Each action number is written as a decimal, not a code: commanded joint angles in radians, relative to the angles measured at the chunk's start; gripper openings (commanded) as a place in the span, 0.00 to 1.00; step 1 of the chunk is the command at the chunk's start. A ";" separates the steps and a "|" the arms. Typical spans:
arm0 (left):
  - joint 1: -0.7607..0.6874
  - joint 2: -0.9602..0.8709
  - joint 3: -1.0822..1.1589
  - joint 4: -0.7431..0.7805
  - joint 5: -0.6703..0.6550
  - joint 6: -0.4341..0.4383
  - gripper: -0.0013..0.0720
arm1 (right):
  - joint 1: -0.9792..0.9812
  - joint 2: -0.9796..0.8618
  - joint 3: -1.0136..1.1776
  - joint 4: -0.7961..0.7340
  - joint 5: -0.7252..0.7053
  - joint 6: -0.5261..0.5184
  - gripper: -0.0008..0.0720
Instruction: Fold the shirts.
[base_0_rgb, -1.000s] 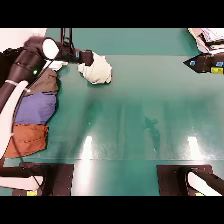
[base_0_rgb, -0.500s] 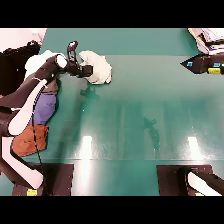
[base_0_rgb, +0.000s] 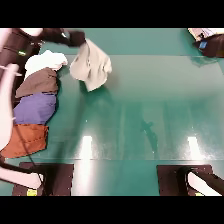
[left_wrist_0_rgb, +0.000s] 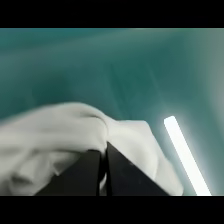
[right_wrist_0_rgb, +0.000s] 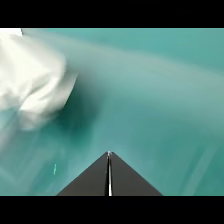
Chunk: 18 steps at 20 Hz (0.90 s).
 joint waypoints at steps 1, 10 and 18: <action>-0.051 0.186 0.058 0.064 -0.161 0.011 0.05 | 0.001 0.000 0.137 -0.003 0.001 0.000 0.03; -0.506 0.171 -0.184 0.172 -0.146 -0.048 0.75 | 0.001 0.000 0.234 -0.008 0.146 0.000 0.03; -0.243 0.222 -0.244 0.396 -0.469 -0.114 0.84 | 0.001 0.000 0.233 -0.008 0.186 0.000 0.03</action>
